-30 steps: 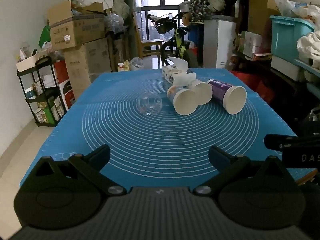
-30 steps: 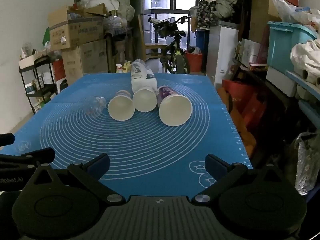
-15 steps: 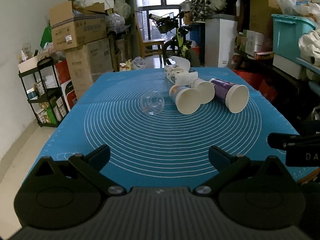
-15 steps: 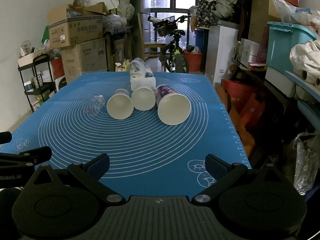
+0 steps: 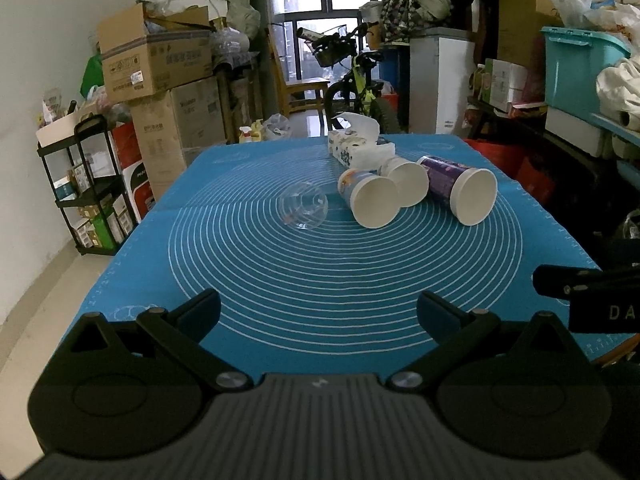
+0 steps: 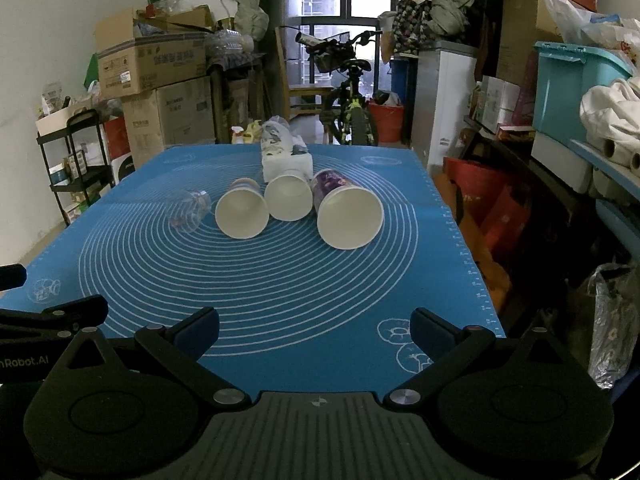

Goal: Flip cup upside down

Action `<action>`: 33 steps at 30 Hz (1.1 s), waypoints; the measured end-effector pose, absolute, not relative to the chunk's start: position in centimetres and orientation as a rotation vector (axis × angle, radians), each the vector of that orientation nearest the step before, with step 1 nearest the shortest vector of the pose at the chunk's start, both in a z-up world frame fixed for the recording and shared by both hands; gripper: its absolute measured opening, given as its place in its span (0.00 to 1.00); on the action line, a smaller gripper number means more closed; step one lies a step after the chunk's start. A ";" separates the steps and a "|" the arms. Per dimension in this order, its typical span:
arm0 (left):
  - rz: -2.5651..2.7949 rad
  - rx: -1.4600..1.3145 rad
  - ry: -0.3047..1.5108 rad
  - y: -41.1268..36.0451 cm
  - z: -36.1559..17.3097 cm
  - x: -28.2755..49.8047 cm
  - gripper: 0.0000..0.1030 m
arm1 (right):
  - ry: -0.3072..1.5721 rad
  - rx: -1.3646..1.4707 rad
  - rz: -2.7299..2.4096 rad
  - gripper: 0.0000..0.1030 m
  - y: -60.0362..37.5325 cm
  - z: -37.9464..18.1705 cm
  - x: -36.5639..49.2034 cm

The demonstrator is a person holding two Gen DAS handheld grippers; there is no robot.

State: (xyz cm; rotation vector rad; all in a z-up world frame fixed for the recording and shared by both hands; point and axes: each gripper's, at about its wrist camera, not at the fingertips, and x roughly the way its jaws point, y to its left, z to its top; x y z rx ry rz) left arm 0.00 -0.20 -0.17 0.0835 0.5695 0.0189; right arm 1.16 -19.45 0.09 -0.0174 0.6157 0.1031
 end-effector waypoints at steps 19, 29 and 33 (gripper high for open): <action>0.021 0.078 0.578 -0.1 -0.2 -0.1 1.00 | 0.618 -0.018 0.104 0.98 -19.4 -0.1 1.2; 0.020 0.076 0.581 -0.1 -0.3 -0.2 1.00 | 0.619 -0.018 0.105 0.98 -19.4 -0.1 1.2; 0.021 0.077 0.580 -0.1 -0.2 -0.1 1.00 | 0.619 -0.018 0.105 0.98 -19.4 -0.1 1.2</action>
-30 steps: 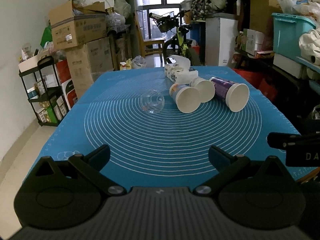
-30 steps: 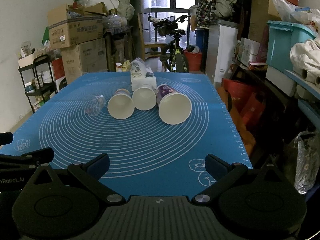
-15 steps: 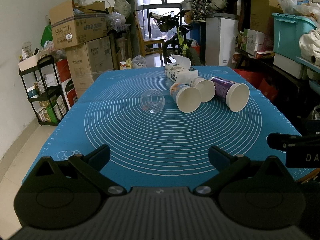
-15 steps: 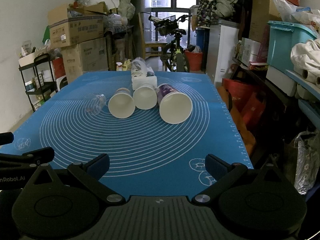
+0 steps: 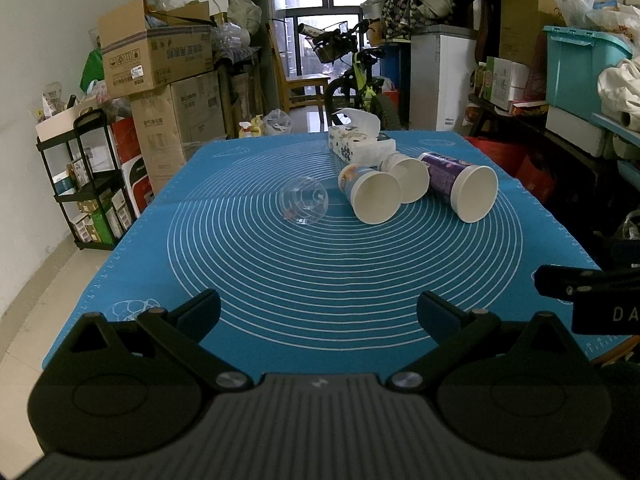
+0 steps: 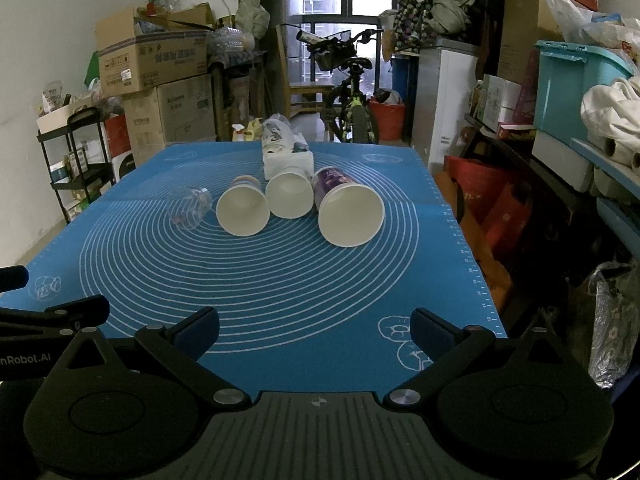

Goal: Flip cup upside down

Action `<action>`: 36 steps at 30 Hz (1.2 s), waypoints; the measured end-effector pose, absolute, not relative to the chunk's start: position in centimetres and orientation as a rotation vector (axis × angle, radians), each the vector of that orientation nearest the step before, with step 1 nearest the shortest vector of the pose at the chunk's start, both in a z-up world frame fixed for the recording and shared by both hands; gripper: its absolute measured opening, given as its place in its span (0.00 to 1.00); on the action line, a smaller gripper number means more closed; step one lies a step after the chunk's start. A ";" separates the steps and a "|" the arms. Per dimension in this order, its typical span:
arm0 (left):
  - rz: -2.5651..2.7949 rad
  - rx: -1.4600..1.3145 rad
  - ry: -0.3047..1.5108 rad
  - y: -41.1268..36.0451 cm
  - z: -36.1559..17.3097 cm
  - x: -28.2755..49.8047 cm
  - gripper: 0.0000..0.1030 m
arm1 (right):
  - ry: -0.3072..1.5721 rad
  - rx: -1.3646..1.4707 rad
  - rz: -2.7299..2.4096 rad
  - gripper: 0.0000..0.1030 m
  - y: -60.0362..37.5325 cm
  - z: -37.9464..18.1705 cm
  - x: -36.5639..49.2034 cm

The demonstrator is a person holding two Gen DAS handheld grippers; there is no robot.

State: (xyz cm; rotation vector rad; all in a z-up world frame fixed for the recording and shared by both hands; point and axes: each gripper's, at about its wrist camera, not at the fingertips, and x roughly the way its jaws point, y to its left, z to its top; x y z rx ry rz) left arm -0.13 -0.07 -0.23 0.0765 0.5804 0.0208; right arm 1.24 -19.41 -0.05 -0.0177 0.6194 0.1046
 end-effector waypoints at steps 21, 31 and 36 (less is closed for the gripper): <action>0.022 0.061 0.589 0.1 0.2 0.6 1.00 | 0.618 -0.022 0.113 0.98 -18.9 -0.4 1.5; 0.045 0.088 0.558 1.0 1.4 5.3 1.00 | 0.568 -0.046 0.108 0.98 -19.1 1.6 4.9; 0.034 0.061 0.606 2.0 1.0 10.1 1.00 | 0.552 -0.043 0.112 0.98 -19.6 2.7 8.2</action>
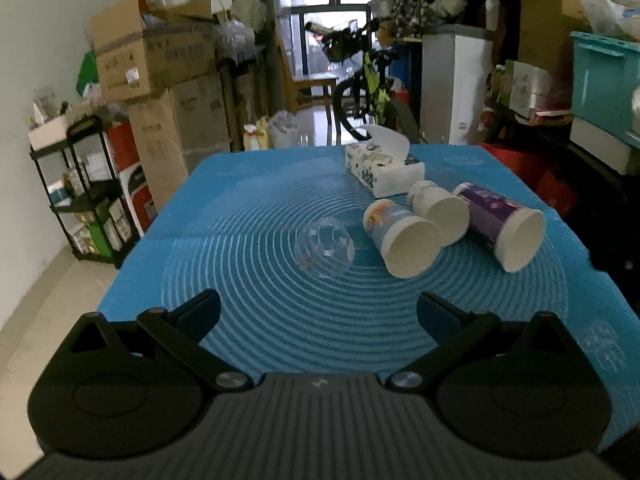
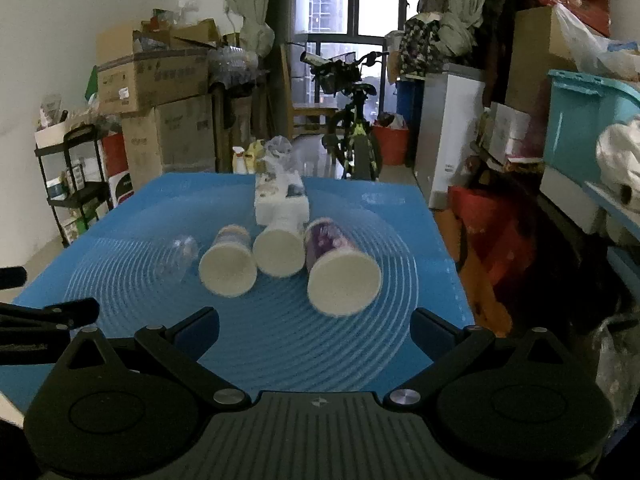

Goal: Flip cup upside down
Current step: 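Move the left tool to the clear plastic cup and close on it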

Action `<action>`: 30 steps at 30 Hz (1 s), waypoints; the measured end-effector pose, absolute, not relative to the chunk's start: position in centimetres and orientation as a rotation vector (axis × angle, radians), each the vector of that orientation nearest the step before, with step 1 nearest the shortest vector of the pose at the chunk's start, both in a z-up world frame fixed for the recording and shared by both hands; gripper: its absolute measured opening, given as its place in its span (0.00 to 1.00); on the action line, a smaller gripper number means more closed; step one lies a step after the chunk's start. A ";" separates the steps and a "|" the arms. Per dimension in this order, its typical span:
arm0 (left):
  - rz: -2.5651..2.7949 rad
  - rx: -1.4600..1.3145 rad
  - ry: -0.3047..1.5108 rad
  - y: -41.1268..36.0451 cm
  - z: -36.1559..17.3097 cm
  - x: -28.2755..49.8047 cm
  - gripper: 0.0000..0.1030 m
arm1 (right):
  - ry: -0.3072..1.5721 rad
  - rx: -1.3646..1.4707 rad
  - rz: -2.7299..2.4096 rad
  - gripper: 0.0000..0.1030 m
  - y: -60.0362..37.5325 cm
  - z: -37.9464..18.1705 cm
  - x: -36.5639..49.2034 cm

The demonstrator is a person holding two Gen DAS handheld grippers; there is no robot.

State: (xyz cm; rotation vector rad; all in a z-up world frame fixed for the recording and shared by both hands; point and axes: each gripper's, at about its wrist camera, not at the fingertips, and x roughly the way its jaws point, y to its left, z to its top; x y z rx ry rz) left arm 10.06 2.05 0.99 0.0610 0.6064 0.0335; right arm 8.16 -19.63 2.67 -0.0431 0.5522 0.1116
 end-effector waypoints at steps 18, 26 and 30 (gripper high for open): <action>0.079 0.032 0.711 3.9 -3.1 23.7 1.00 | 0.559 0.046 0.082 0.98 -22.4 2.3 19.4; 0.036 0.019 0.769 4.3 -4.0 25.1 0.95 | 0.578 0.050 0.080 0.98 -22.4 1.2 20.2; 0.009 0.009 0.801 4.3 -4.1 25.8 0.81 | 0.577 0.043 0.078 0.98 -22.4 1.3 20.3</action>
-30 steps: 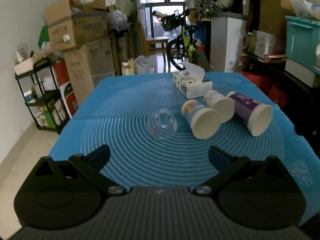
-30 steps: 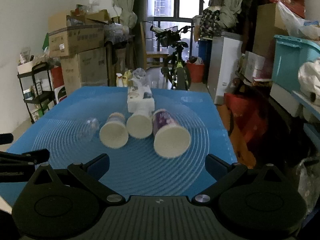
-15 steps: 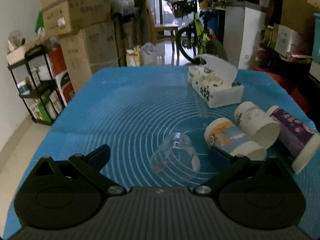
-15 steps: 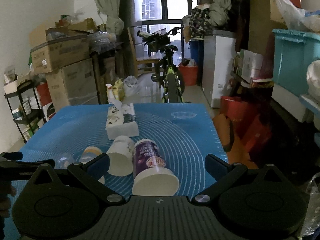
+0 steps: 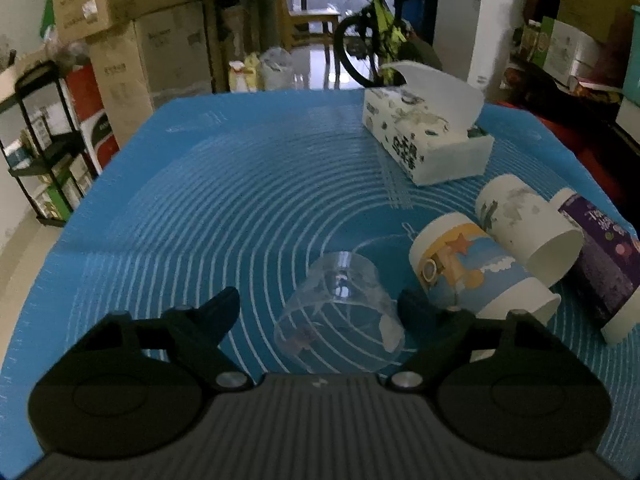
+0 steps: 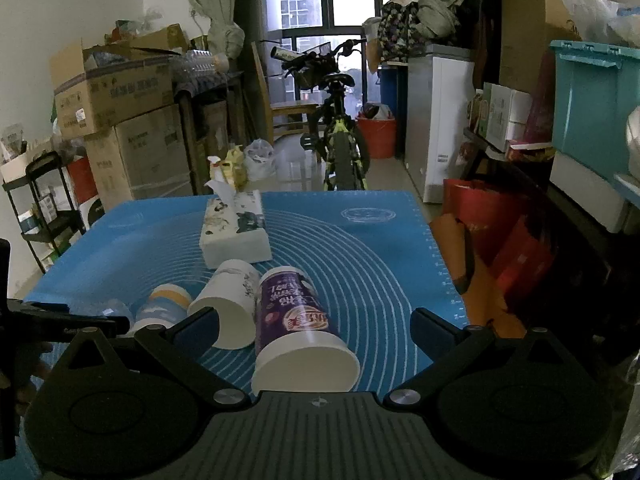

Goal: Flip cup upside down
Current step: 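Move the left tool to the clear plastic cup and close on it, then lift the clear cup off the mat with the left tool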

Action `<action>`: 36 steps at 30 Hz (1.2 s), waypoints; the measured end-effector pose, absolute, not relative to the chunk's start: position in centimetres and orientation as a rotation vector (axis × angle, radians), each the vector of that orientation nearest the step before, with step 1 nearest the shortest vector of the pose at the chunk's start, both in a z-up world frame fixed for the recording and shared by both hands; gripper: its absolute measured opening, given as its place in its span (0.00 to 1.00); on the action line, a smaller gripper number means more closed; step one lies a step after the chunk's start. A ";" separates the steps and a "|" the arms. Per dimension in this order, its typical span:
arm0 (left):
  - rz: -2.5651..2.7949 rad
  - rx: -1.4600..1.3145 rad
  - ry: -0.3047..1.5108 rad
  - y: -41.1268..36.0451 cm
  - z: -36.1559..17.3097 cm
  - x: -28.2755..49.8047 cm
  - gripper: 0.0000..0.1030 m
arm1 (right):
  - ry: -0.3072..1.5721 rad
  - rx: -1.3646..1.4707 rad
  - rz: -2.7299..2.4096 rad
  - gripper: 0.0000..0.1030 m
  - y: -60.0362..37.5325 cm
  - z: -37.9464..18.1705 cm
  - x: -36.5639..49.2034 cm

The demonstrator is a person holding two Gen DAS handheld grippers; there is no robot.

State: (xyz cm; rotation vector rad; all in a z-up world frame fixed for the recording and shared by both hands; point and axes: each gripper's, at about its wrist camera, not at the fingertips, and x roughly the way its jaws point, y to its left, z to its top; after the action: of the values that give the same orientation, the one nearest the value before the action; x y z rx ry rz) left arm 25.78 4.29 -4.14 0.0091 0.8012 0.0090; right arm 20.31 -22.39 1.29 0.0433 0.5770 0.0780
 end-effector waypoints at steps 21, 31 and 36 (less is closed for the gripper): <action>-0.027 -0.028 0.774 3.9 -1.7 20.1 0.58 | 0.578 0.021 0.083 0.98 -22.0 1.0 18.5; -0.113 -0.033 0.766 -0.2 -1.6 13.1 0.58 | 0.631 0.011 0.124 0.98 -20.9 0.2 13.9; -0.135 -0.041 0.771 -2.0 -2.8 12.8 0.59 | 0.691 0.034 0.124 0.98 -21.1 -1.3 12.6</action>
State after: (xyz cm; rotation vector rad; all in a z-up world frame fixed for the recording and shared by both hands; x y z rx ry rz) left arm 12.76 -1.99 -2.80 -0.0408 0.7707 -0.1349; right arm 12.55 -21.14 -1.28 0.0343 0.6906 0.1238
